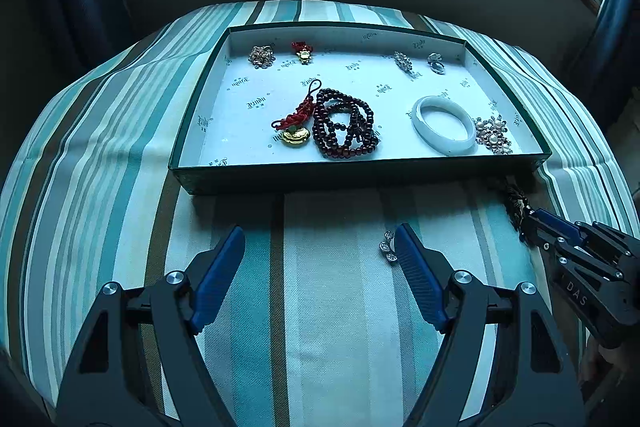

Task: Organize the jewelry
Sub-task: 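Grasp the black bead pendant with the right tool while the left tool grasps the pearl flower brooch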

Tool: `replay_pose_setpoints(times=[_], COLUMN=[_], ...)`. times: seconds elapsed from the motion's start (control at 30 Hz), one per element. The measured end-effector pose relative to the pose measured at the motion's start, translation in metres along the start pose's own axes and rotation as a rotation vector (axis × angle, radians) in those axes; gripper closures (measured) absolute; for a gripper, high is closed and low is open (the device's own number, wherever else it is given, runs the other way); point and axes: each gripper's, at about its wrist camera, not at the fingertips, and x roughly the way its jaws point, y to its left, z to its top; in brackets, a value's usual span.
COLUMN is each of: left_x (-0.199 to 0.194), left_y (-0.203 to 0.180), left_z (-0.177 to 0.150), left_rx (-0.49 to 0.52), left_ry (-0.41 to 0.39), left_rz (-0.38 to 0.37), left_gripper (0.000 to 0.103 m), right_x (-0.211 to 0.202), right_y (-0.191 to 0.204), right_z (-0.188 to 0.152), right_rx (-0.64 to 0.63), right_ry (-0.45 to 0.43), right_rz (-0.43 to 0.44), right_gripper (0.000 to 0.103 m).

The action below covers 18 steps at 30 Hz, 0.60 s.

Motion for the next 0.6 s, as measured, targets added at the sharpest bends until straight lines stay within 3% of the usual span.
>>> replay_pose_setpoints(times=[0.27,0.6], left_x=[0.009,0.029], left_y=[-0.027,-0.035], left_z=[-0.004,-0.006], left_rx=[0.076,0.115], left_ry=[0.017,0.065], left_rz=[-0.015,-0.031], left_gripper=[0.027,0.056], right_x=[-0.001,0.000], right_y=[0.000,0.001], right_z=[-0.001,-0.003], right_rx=[0.010,0.023], right_ry=[-0.009,-0.012], right_rz=[0.015,0.033], right_gripper=[0.086,0.086])
